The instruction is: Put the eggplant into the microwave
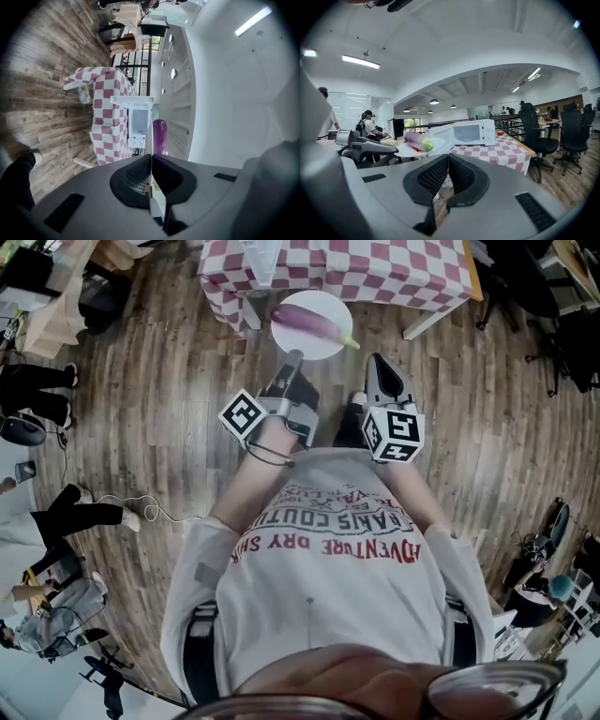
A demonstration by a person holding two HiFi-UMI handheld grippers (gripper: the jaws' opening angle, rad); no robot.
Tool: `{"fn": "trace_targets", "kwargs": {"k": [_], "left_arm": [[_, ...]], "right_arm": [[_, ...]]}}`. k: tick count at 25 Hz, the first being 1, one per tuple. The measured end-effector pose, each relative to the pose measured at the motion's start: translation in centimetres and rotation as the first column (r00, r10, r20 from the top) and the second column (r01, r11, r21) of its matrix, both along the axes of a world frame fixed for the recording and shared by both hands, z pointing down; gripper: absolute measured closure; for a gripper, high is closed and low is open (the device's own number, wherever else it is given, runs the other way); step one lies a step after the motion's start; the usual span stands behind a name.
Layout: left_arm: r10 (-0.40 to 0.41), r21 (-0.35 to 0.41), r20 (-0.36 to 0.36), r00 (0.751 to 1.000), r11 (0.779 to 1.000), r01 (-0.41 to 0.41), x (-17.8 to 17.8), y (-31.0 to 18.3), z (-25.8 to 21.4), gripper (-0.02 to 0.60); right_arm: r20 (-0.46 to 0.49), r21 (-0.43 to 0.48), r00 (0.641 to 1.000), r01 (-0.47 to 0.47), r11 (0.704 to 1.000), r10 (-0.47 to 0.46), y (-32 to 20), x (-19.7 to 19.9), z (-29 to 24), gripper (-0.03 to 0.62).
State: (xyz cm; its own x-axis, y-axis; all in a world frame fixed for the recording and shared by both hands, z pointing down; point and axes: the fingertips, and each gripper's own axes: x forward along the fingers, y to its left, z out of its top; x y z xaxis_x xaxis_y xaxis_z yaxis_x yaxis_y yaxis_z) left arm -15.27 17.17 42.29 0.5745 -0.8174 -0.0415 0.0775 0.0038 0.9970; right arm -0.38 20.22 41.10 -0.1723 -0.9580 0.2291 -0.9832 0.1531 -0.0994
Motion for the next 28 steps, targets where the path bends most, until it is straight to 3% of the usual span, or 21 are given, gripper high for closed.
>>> {"fn": "trace_targets", "kwargs": {"k": [10, 17, 28], "left_arm": [[-0.121, 0.003, 0.003, 0.993, 0.993, 0.121, 9.0, -12.7, -0.1, 0.551], [-0.179, 0.0, -0.005, 0.984, 0.984, 0.179, 14.6, -18.8, 0.1, 0.551], [-0.167, -0.057, 0.023, 0.986, 0.984, 0.168, 17.6, -28.2, 2.4, 0.551]], "right_arm": [[0.0, 0.014, 0.989, 0.145, 0.989, -0.145, -14.6, 9.0, -0.5, 0.568], [-0.026, 0.007, 0.979, 0.202, 0.979, -0.202, -21.1, 15.1, -0.1, 0.568], [-0.046, -0.003, 0.98, 0.193, 0.981, -0.193, -29.9, 18.1, 0.9, 0.568]]}}
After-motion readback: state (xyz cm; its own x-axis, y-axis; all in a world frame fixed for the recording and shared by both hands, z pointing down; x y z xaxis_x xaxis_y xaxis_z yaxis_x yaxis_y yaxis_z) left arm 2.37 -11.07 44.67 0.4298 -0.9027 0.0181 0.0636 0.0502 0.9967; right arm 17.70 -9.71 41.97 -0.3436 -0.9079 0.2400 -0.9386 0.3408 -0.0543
